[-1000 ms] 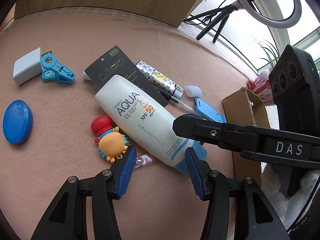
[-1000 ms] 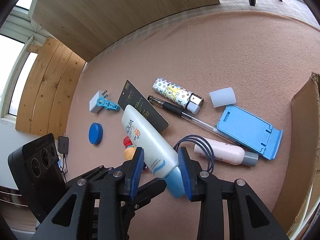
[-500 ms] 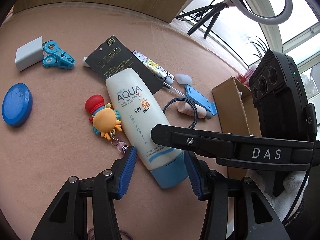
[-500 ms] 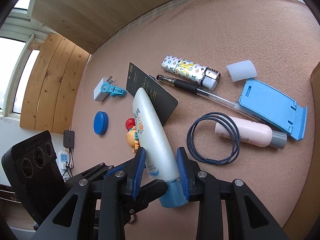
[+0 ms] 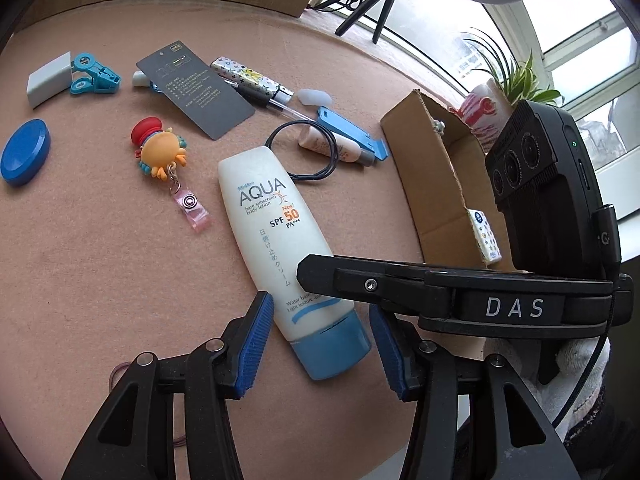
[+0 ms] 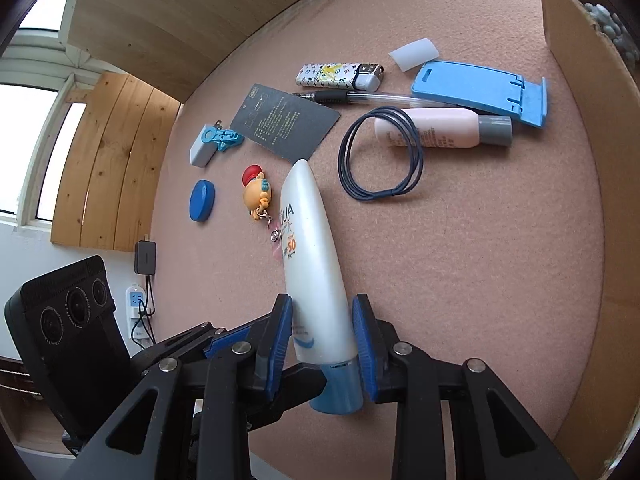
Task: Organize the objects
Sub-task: 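Lower the right gripper onto the AQUA sunscreen tube and grasp it, then lift the sunscreen tube with the right gripper and carry it over the box, then open the right gripper to release the sunscreen into the box, then grasp the black cable coil with the right gripper while the left gripper grasps the crab keychain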
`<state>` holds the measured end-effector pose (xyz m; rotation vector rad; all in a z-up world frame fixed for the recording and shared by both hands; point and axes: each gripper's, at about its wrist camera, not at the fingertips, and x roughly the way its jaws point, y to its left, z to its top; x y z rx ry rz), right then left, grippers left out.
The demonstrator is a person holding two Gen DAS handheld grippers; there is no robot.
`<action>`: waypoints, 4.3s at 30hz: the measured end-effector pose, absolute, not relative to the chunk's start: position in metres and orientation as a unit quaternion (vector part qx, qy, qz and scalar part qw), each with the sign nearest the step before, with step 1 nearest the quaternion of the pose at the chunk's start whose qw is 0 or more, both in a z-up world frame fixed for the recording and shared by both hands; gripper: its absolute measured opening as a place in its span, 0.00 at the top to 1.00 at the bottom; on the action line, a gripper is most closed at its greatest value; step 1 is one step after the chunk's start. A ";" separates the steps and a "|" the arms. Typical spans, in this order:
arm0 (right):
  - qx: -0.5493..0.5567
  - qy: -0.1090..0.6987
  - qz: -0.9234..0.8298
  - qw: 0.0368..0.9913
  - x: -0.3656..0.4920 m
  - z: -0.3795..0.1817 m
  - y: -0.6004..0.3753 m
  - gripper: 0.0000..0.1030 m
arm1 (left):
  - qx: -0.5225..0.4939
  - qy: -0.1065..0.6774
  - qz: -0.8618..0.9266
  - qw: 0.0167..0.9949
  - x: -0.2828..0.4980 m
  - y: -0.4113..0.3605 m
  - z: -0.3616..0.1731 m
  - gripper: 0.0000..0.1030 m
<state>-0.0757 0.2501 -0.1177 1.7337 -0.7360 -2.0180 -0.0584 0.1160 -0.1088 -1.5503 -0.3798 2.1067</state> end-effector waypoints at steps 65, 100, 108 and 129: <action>0.518 -0.197 -0.832 0.038 0.019 -0.025 0.411 0.65 | -0.503 -0.030 0.792 0.346 -0.033 0.322 -0.045 0.44; 0.513 -0.161 -0.839 0.081 -0.034 -0.025 0.280 0.56 | -0.541 -0.108 0.827 0.108 -0.107 0.079 -0.066 0.41; 0.551 -0.180 -0.812 0.062 -0.072 -0.068 0.259 0.57 | -0.566 -0.113 0.812 0.085 -0.131 0.059 -0.097 0.42; 0.577 -0.185 -0.795 0.020 -0.123 -0.110 0.263 0.74 | -0.579 -0.097 0.806 0.079 -0.156 0.067 -0.120 0.53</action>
